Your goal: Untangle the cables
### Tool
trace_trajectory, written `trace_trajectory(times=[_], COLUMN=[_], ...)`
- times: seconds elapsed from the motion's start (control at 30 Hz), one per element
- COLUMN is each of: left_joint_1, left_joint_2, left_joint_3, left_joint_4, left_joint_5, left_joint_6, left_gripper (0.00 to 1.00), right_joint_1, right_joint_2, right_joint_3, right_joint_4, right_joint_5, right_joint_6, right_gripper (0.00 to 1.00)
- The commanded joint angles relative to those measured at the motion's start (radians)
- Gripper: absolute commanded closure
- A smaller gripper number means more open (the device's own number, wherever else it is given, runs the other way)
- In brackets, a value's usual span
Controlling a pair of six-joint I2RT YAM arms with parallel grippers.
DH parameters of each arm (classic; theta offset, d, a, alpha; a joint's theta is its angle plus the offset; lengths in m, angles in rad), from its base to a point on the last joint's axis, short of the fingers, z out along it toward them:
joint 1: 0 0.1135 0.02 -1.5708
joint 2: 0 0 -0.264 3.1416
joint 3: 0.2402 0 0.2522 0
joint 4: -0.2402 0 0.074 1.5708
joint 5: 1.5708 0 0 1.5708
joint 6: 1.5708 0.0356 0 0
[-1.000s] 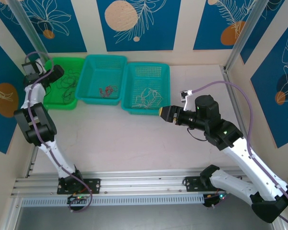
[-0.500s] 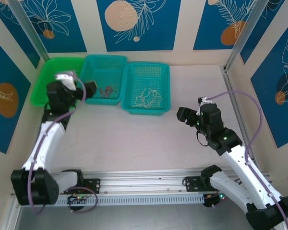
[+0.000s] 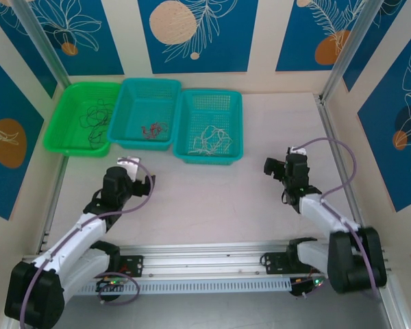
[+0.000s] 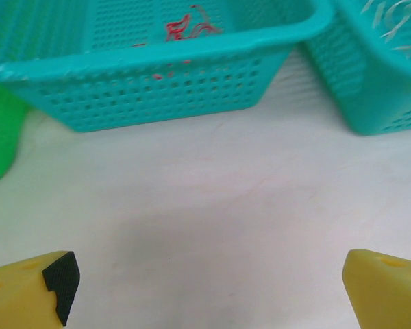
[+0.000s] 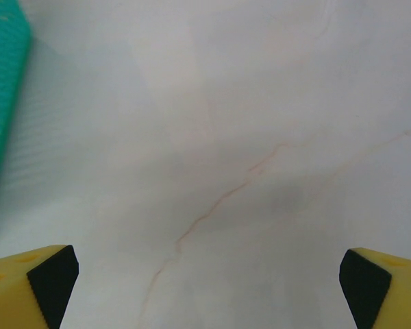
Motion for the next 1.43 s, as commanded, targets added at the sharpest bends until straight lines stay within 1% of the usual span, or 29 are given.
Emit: trace_trajectory(times=[0.0,0.03,0.07,0.1,0.13,0.17,0.2,0.23,0.27,0.3,0.33,0.37,0.4,0.43,0.5,0.53,0.57,0.6,0.63,0.67,0.77,0.8,1.4], left_joint_1=[-0.004,-0.001,0.009,0.025,0.039,0.054,0.070,0.088,0.118,0.142,0.161,0.165,0.170,0.177,0.210,0.215,0.225,0.236,0.239,0.243,0.245,0.245,0.242], left_joint_2=[0.041,0.067,0.102,0.146,0.185,0.216,0.246,0.275,0.314,0.354,0.398,0.430,0.463,0.514,0.642,0.685,0.631,0.647,0.666,0.641,0.644,0.652,0.647], left_joint_3=[-0.044,-0.071,-0.095,-0.111,-0.121,-0.103,-0.103,-0.116,-0.126,-0.119,-0.098,-0.059,-0.038,-0.030,-0.025,-0.026,-0.004,-0.010,-0.023,-0.014,-0.001,-0.001,0.002], left_joint_4=[0.203,0.267,0.336,0.392,0.450,0.451,0.506,0.594,0.679,0.724,0.745,0.715,0.713,0.759,0.848,0.946,0.809,0.825,0.895,0.842,0.807,0.826,0.810], left_joint_5=[-0.169,-0.184,-0.189,-0.177,-0.157,-0.140,-0.096,-0.059,-0.014,0.019,0.035,0.029,0.039,0.051,0.088,0.083,0.091,0.103,0.101,0.094,0.083,0.081,0.094], left_joint_6=[0.092,0.097,0.099,0.101,0.103,0.106,0.120,0.114,0.088,0.067,0.060,0.073,0.088,0.101,0.074,0.073,0.054,0.047,0.045,0.036,0.029,0.030,0.037], left_gripper=[0.01,0.01,0.01,0.00,0.00,0.00,0.00,0.00,0.00,0.00,0.00,0.00,0.00,0.00,0.00,0.00,0.00,0.00,0.00,0.00,0.00,0.00,0.00], right_joint_1=[-0.052,-0.063,-0.060,-0.072,-0.083,-0.084,-0.086,-0.086,-0.099,-0.117,-0.112,-0.098,-0.082,-0.062,-0.064,-0.066,-0.063,-0.065,-0.066,-0.066,-0.066,-0.067,-0.068], right_joint_2=[0.140,0.177,0.219,0.267,0.312,0.317,0.353,0.366,0.318,0.330,0.339,0.331,0.340,0.343,0.342,0.341,0.340,0.342,0.340,0.341,0.340,0.341,0.340], right_joint_3=[0.013,0.027,0.031,0.031,0.027,-0.002,-0.040,-0.071,-0.071,-0.073,-0.071,-0.043,-0.033,-0.034,-0.032,-0.031,-0.032,-0.031,-0.030,-0.030,-0.030,-0.029,-0.029], right_joint_4=[0.282,0.337,0.408,0.458,0.518,0.552,0.673,0.751,0.665,0.691,0.705,0.635,0.630,0.640,0.634,0.630,0.632,0.631,0.628,0.630,0.627,0.628,0.626], right_joint_5=[-0.059,-0.103,-0.118,-0.156,-0.202,-0.280,-0.299,-0.293,-0.294,-0.299,-0.310,-0.287,-0.265,-0.230,-0.238,-0.240,-0.237,-0.240,-0.244,-0.244,-0.246,-0.246,-0.249], right_joint_6=[-0.056,-0.090,-0.147,-0.149,-0.152,-0.185,-0.196,-0.184,-0.166,-0.148,-0.162,-0.171,-0.187,-0.200,-0.198,-0.197,-0.201,-0.199,-0.198,-0.197,-0.198,-0.198,-0.198], right_gripper=[0.00,0.00,0.00,0.00,0.00,0.00,0.01,0.00,0.00,0.01,0.01,0.01,0.01,0.01,0.01,0.01,0.01,0.01,0.01,0.01,0.01,0.01,0.01])
